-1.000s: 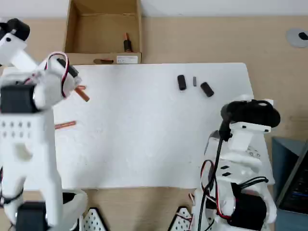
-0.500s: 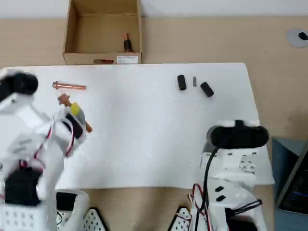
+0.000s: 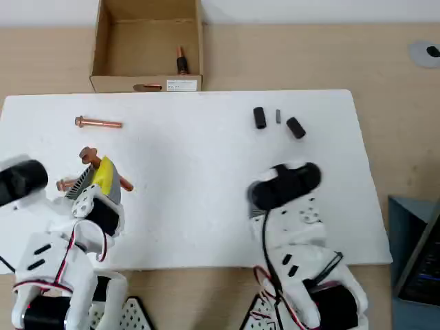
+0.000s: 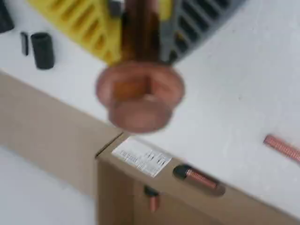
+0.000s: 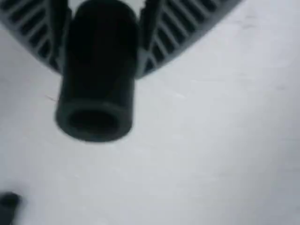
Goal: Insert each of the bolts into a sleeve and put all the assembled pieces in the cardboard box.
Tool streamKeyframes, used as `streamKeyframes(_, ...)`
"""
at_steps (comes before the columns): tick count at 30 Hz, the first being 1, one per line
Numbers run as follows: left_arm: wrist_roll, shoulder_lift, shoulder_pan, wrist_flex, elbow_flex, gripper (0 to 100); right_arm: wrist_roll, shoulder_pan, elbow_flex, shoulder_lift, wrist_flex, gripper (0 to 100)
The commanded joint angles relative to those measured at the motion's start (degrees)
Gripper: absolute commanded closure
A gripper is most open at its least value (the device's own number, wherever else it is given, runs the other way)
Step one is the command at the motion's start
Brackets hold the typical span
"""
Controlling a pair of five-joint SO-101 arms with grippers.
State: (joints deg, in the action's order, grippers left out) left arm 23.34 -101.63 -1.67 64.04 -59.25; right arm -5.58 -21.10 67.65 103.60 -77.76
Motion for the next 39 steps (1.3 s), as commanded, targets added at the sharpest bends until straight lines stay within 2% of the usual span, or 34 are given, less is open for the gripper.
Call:
streamKeyframes(1,-0.2,-2.9,-1.2,-2.1,-0.4,100,0.1,-6.5,1.2,6.5,3.3,98.9)
streamKeyframes(4,0.5,-2.9,-3.0,-2.4,-0.3,100,0.1,-11.0,2.5,6.5,4.8,98.9)
streamKeyframes(8,5.5,-2.9,-4.7,-2.4,0.8,100,0.1,-15.5,3.1,6.5,6.0,98.9)
streamKeyframes(15,10.4,-2.9,-9.4,-3.4,0.5,100,0.4,-18.3,2.9,6.5,6.0,98.9)
streamKeyframes(23,10.5,-2.8,-9.9,-10.1,0.4,100,0.5,-24.6,3.0,6.5,8.6,98.9)
streamKeyframes(39,10.2,-2.8,-24.3,-9.1,0.5,100,3.8,-28.8,3.0,6.5,9.1,98.9)
